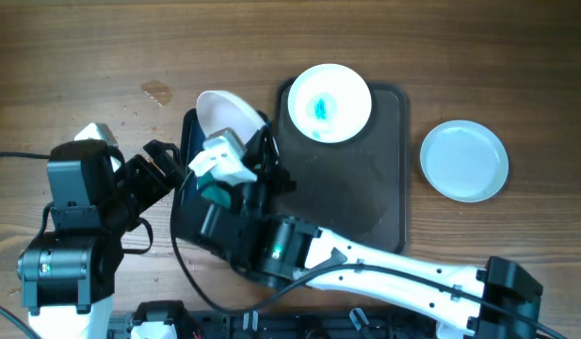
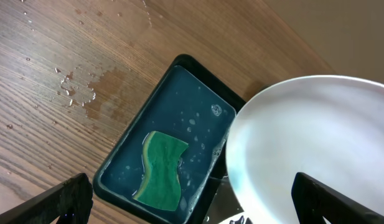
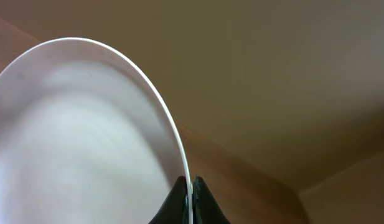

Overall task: Clean dirty plates on tray and stack at the side
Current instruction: 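Lift the second plate with the right gripper and tilt it over the water tray, then set the second plate onto the first plate at the right side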

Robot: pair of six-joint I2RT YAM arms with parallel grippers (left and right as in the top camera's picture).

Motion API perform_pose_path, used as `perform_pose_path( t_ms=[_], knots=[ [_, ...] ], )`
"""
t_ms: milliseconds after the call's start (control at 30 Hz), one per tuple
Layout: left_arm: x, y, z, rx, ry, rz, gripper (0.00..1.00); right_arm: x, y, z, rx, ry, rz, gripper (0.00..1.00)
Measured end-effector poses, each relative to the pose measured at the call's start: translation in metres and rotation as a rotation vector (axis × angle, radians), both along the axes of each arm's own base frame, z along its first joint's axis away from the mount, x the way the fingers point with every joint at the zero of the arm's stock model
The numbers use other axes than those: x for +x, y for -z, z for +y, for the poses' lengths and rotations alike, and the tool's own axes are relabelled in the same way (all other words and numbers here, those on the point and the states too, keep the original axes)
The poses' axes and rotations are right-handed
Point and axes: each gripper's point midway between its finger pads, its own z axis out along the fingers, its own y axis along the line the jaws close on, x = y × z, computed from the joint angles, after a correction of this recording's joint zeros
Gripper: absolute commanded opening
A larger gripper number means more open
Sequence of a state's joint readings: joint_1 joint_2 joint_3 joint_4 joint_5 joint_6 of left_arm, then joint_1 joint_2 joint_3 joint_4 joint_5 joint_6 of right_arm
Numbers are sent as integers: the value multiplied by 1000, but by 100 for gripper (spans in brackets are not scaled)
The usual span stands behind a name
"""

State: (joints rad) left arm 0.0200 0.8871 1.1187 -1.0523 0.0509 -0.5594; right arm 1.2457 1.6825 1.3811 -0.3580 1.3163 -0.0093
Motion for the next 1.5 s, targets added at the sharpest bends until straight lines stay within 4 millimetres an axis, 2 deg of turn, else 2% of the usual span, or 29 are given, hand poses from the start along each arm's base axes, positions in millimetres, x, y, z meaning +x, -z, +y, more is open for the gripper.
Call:
perform_pose_path(
  t_ms=[133,200,400,533,600,667,800,867,900,967,1067,1100,1167,1233,1300,1367,1400,1467,1500],
  knots=[
    [0,0,0,0,0,0,100,10,-2,-6,18,23,-4,4],
    [0,0,0,0,0,0,100,11,0,-2,-9,-2,13,5],
    [0,0,0,0,0,0,100,15,-8,-9,-24,35,-16,4],
    [0,0,0,0,0,0,100,18,2,-4,-6,-7,29,4],
    [0,0,0,0,0,0,100,21,17,-10,54,-5,86,4],
    [0,0,0,0,0,0,100,35,49,-19,191,-5,237,4],
    [0,0,0,0,0,2,100,80,100,-46,610,45,577,4],
    [0,0,0,0,0,2,100,93,107,-62,767,40,711,4],
    [0,0,0,0,0,2,100,98,104,-72,835,30,757,4],
    [0,0,0,0,0,2,100,103,84,-105,949,25,794,4],
    [0,0,0,0,0,2,100,93,52,-183,1060,129,773,4],
    [0,0,0,0,0,2,100,85,48,-210,1079,187,766,4],
    [0,0,0,0,0,2,100,68,48,-276,1108,368,734,4],
    [0,0,0,0,0,2,100,62,56,-328,1133,508,690,4],
    [0,0,0,0,0,2,100,50,80,-378,1170,661,665,4],
    [0,0,0,0,0,2,100,25,124,-422,1208,841,683,4],
    [0,0,0,0,0,2,100,14,150,-437,1219,902,696,4],
    [0,0,0,0,0,2,100,-10,193,-451,1249,999,739,4],
    [0,0,0,0,0,2,100,-24,214,-454,1263,1047,769,11]
  ],
)
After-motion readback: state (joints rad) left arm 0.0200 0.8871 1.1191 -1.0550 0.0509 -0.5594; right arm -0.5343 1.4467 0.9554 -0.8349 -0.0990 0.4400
